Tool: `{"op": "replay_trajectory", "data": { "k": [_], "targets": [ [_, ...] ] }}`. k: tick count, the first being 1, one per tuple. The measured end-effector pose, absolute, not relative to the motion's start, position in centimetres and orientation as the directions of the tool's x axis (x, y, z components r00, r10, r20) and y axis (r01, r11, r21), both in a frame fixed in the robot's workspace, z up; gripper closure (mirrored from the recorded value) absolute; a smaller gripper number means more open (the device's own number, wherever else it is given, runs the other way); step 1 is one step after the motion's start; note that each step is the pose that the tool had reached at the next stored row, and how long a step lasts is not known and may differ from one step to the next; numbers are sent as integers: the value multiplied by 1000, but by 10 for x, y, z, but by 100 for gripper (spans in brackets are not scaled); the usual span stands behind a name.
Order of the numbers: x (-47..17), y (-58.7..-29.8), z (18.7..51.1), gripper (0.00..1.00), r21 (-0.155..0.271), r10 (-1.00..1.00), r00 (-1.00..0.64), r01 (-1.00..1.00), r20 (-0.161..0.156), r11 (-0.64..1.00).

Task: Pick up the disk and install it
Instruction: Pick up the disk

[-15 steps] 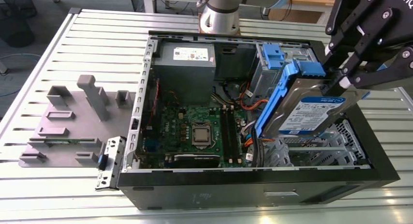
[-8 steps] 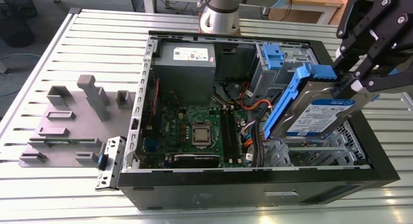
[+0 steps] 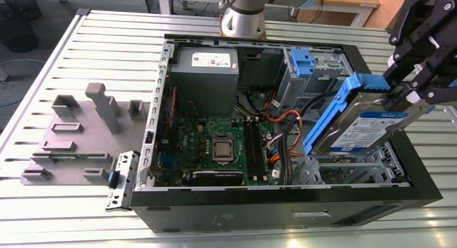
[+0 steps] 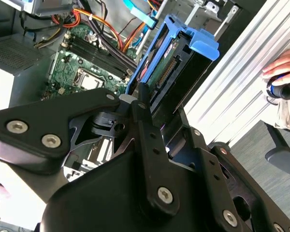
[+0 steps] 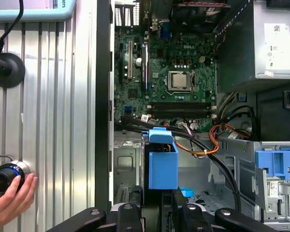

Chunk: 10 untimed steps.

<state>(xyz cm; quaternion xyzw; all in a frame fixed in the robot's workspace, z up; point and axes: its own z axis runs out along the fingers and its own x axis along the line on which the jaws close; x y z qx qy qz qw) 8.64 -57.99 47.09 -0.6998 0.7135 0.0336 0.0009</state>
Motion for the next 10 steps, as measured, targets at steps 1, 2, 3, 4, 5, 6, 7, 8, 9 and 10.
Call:
{"op": "replay_trajectory", "data": {
  "k": [1,2,3,4,5,6,7,8,9,10],
  "targets": [
    [88,-580,470,65,47,-999,-20,-999,-49,18],
    [89,-580,469,65,47,-999,-20,-999,-49,18],
    [90,-581,468,65,47,-999,-20,-999,-49,18],
    [91,-581,468,65,47,-999,-20,-999,-49,18],
    [93,-581,467,65,47,-999,-20,-999,-49,18],
    [95,-581,467,65,47,-999,-20,-999,-49,18],
    [96,-581,467,65,47,-999,-20,-999,-49,18],
    [98,-581,466,65,47,-999,-20,-999,-49,18],
    [100,-581,466,65,47,-999,-20,-999,-49,18],
    [101,-581,466,65,47,-999,-21,-999,-49,18]
  ]
}}
